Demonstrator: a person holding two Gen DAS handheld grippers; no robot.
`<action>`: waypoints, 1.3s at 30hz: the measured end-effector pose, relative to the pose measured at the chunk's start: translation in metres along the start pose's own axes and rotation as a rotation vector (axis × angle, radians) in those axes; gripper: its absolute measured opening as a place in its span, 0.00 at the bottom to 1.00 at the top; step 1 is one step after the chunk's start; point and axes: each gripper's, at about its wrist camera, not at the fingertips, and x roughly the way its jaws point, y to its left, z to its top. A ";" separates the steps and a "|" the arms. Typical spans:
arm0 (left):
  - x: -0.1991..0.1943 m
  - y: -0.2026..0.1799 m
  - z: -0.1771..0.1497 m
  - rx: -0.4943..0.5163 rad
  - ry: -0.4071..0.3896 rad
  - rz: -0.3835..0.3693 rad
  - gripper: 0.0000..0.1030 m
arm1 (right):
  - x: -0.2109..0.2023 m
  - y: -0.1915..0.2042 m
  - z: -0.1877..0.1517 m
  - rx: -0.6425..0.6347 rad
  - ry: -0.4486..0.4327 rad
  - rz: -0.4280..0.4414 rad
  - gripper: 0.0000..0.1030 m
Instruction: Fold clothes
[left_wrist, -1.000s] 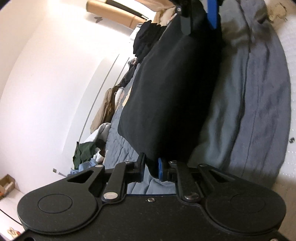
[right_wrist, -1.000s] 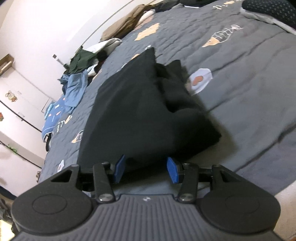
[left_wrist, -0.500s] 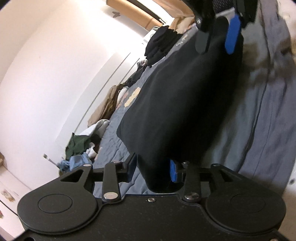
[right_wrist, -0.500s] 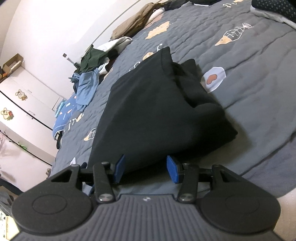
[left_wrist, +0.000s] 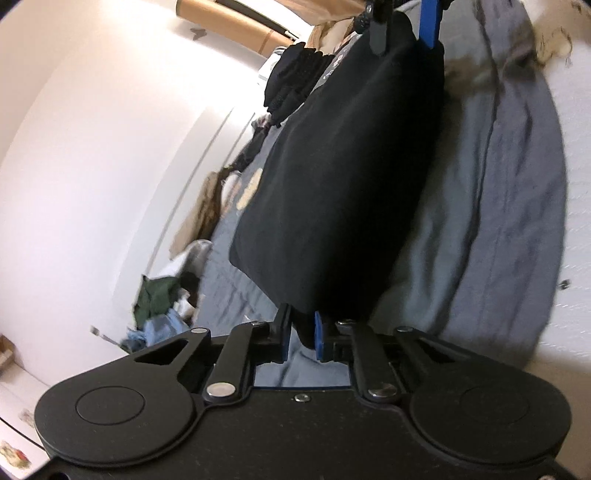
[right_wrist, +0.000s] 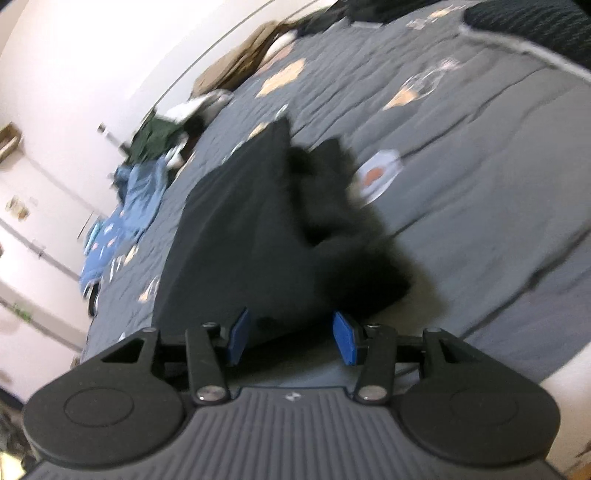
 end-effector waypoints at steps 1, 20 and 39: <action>-0.002 0.002 0.000 -0.017 0.002 -0.012 0.15 | -0.005 -0.005 0.003 0.021 -0.016 0.004 0.47; 0.000 0.025 0.001 -0.200 0.000 -0.089 0.57 | 0.009 0.013 0.015 -0.141 -0.098 -0.087 0.49; -0.011 0.069 -0.003 -0.454 -0.030 -0.183 0.67 | -0.007 -0.011 0.018 0.066 -0.122 0.053 0.50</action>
